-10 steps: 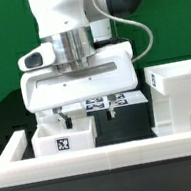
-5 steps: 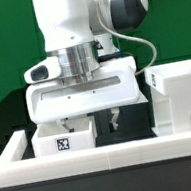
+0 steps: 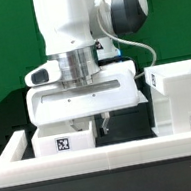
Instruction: Assemble drawer
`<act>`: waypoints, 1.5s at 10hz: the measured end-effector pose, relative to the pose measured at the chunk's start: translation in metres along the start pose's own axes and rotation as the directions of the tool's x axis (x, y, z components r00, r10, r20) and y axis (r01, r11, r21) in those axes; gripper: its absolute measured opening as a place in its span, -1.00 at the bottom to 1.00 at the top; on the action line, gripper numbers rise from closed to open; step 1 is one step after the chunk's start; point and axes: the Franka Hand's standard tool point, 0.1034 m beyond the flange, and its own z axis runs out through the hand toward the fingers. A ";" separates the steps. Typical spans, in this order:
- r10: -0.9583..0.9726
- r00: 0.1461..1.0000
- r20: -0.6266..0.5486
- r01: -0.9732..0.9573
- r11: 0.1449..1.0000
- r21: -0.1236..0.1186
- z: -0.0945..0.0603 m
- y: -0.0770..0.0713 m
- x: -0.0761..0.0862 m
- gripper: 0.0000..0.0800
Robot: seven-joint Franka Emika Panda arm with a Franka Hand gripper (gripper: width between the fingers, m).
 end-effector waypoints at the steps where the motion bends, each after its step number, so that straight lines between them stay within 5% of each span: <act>1: -0.001 1.000 0.000 0.001 1.000 0.000 0.000 -0.001 0.000 -0.42; 2: 0.000 1.000 0.000 0.000 1.000 0.000 0.000 -0.001 0.000 -0.81; 4: 0.000 1.000 -0.002 0.000 1.000 0.000 -0.001 0.000 0.001 -0.90; 10: -0.059 0.998 -0.010 0.059 0.998 -0.005 -0.007 -0.002 0.005 -0.90; 12: -0.157 0.987 0.017 0.157 0.987 0.018 -0.017 -0.003 0.009 -0.90; 15: -0.193 0.981 0.016 0.193 0.981 0.018 -0.017 -0.002 0.009 -0.90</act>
Offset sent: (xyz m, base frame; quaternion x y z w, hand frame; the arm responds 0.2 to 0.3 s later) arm 0.0000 0.0000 0.0000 0.0000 0.0000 0.0000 1.0000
